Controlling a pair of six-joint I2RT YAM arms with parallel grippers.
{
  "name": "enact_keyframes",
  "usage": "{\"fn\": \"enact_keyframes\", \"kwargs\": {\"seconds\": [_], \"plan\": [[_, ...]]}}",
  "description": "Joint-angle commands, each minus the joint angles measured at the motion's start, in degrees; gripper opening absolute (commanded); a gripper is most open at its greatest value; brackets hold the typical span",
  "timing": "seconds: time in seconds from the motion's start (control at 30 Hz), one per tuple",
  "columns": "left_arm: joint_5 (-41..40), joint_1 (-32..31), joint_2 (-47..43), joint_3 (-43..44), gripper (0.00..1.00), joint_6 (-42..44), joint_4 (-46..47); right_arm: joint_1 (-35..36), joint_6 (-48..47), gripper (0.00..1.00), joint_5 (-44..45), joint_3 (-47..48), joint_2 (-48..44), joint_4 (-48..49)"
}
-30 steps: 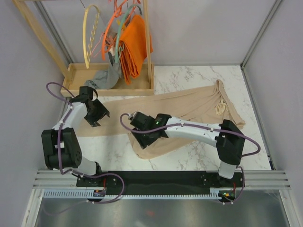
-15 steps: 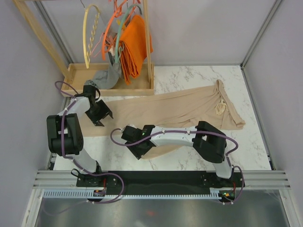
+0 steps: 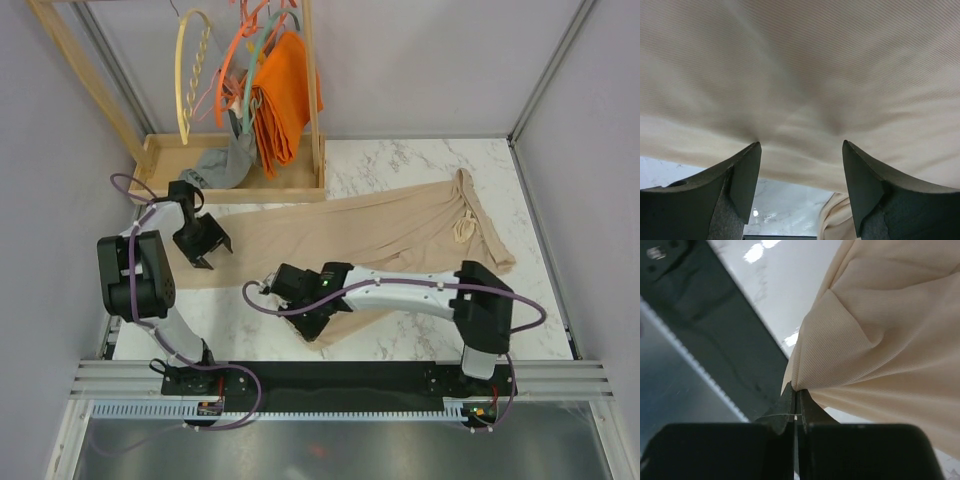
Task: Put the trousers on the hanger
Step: Flatten out the trousers at the center of the board.
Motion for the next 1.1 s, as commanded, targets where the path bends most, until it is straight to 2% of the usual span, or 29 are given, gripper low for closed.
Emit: {"fn": "enact_keyframes", "kwargs": {"seconds": [0.0,0.03,0.27,0.33,0.4,0.5,0.57,0.67,0.7,0.8,0.87,0.9,1.07], "plan": [[0.1,0.9,2.8,2.8,0.74,3.3,-0.5,0.5,-5.5,0.00,-16.0,-0.8,-9.6,-1.4],[0.0,1.3,3.1,2.9,0.74,3.5,-0.5,0.0,-5.4,0.00,-20.2,-1.8,-10.5,-1.3],[-0.8,2.2,3.5,4.2,0.74,3.9,-0.6,-6.5,-5.0,0.00,-32.0,-8.6,-14.9,-1.6],[-0.8,2.2,2.1,4.0,0.74,3.5,-0.8,-8.5,-5.3,0.14,-29.7,-9.0,-14.2,-3.8],[-0.4,2.2,0.3,2.8,0.74,2.9,-1.0,-10.0,-4.7,0.42,-27.2,-9.3,-13.0,-4.0],[1.5,2.0,-4.4,-0.2,0.77,1.5,-1.6,-12.2,-1.7,0.57,-18.5,-5.4,-11.8,-4.5],[2.9,1.5,-9.1,-2.9,0.77,0.9,-2.3,-14.2,2.0,0.62,-14.7,-4.5,-11.6,-4.5],[4.8,0.1,-14.6,-6.0,0.77,0.8,-3.4,-18.4,6.1,0.63,-9.9,-4.4,-12.5,-4.8],[5.6,-0.4,-18.3,-8.1,0.76,0.8,-3.5,-20.6,7.0,0.63,-4.8,-4.7,-12.6,-5.7],[9.8,-3.9,-25.2,-12.2,0.75,-0.4,-3.9,-25.4,11.4,0.60,3.1,-6.5,-12.6,-7.0],[11.1,-8.0,-27.8,-13.9,0.78,-1.9,-3.9,-27.9,13.4,0.57,6.9,-7.1,-12.6,-7.9],[11.5,-10.6,-28.6,-15.2,0.84,-2.2,-3.9,-31.2,16.2,0.56,9.0,-7.5,-12.7,-8.2],[11.2,-22.6,-26.8,-16.7,0.91,-3.1,-3.8,-46.5,20.1,0.56,8.2,-9.0,-14.3,-6.7]]}}
